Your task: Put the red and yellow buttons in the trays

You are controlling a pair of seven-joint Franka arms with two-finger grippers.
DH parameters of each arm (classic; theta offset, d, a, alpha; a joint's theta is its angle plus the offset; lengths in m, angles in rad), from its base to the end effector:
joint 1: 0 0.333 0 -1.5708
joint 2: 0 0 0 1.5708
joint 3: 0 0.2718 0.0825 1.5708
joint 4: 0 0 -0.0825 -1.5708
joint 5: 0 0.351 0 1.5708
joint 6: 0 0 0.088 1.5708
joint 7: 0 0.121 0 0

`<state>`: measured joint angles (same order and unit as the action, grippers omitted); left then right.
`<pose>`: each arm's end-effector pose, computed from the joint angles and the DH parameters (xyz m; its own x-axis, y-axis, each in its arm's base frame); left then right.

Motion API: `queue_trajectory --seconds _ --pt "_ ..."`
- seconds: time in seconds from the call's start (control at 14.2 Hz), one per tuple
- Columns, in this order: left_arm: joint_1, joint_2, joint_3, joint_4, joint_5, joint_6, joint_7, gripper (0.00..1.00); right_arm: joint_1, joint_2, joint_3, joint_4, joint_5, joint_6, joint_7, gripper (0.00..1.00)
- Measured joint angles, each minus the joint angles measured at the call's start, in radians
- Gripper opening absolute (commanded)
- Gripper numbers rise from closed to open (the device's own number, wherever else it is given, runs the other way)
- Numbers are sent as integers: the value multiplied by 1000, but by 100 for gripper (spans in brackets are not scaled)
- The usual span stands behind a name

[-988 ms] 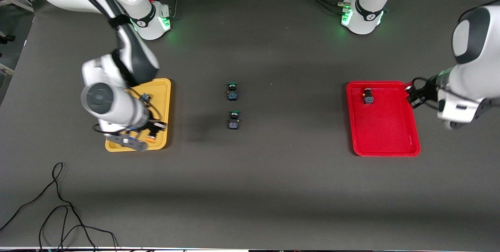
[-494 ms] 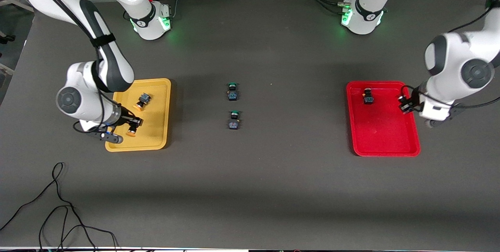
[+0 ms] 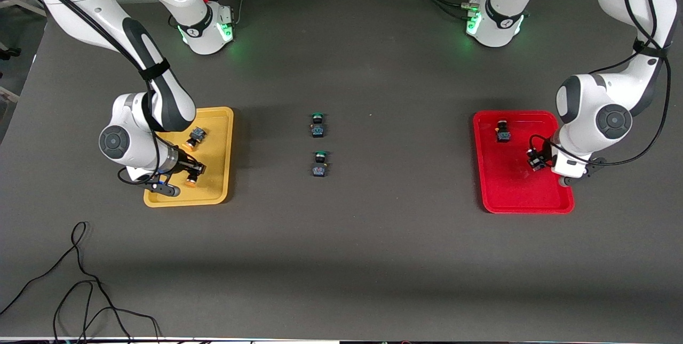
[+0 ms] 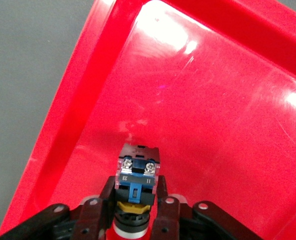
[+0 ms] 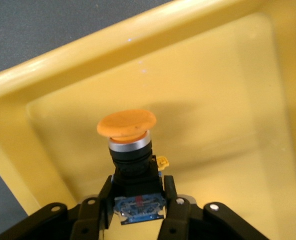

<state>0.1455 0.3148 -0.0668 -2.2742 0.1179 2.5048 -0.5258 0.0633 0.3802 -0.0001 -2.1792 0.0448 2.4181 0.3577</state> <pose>0.4933 0.0376 0.1828 0.8709 0.4886 -0.0523 0.4842 -0.8715 -0.0781 0.5084 0.0328 0.1748 0.9359 -0.3227 -0.1409 -0.3223 -0.9463 0.0264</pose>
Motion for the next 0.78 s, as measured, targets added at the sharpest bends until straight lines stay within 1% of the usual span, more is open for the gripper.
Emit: queue_trajectory --seconds 0.14,0.21,0.42,0.56,0.78 --pt "7 -13 0 12 1 -7 9 100 0 1 0 5 1 0 0 100" --pt "9 -28 0 20 1 -33 18 100 0 1 0 10 1 0 0 100" --pt "11 -106 -1 64 2 -161 46 100 0 -7 0 44 1 -16 0 100" --pt "11 -175 -2 138 3 -321 84 100 1 -38 0 98 2 -100 -2 100" --pt "11 -232 -5 336 3 -600 136 100 2 -117 0 199 2 -261 -3 100"
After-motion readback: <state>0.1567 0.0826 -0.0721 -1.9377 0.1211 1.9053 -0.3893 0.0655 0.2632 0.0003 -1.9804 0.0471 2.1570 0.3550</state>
